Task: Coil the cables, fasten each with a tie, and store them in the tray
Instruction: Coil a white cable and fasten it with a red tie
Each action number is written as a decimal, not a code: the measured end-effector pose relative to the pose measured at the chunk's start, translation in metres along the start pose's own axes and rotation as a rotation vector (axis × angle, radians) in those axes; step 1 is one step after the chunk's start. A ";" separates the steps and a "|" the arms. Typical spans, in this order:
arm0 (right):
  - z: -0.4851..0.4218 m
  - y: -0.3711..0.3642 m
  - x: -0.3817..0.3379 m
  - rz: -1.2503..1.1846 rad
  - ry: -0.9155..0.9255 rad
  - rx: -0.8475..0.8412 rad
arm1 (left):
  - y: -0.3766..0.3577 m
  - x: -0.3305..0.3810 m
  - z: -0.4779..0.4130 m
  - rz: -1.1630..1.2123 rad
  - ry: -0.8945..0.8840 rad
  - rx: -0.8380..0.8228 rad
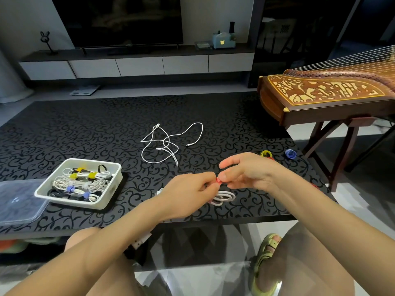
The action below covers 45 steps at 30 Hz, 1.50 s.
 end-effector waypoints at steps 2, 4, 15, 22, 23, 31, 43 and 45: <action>0.002 0.002 -0.002 -0.132 -0.114 -0.073 | 0.000 -0.003 0.003 0.050 -0.023 -0.045; 0.006 0.001 -0.004 -0.152 -0.114 -0.100 | -0.001 -0.007 0.005 0.026 -0.023 -0.048; 0.031 -0.025 -0.023 0.843 0.968 0.327 | 0.003 -0.008 0.009 0.516 -0.061 -0.045; 0.053 -0.050 -0.032 1.180 1.328 0.083 | 0.008 -0.010 0.007 0.797 0.003 -0.280; 0.054 -0.056 -0.028 1.259 1.391 0.022 | 0.009 -0.010 0.006 0.760 0.006 -0.314; 0.023 -0.031 -0.030 0.455 0.743 0.087 | -0.004 0.005 0.010 0.359 -0.040 -0.093; 0.033 -0.026 -0.017 0.211 0.553 -0.079 | -0.004 0.009 0.010 0.536 -0.096 0.110; 0.036 -0.025 -0.017 0.277 0.648 -0.061 | -0.004 0.008 0.009 0.643 -0.082 0.077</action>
Point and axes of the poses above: each hand's wrist, its own z-axis away from the middle knuckle, its own y-axis out of the back of the hand, x = y × z, the point moved 2 cm from there along -z, towards the middle knuckle, and after that the axes turned 6 degrees about -z, right-handed, at the moved point
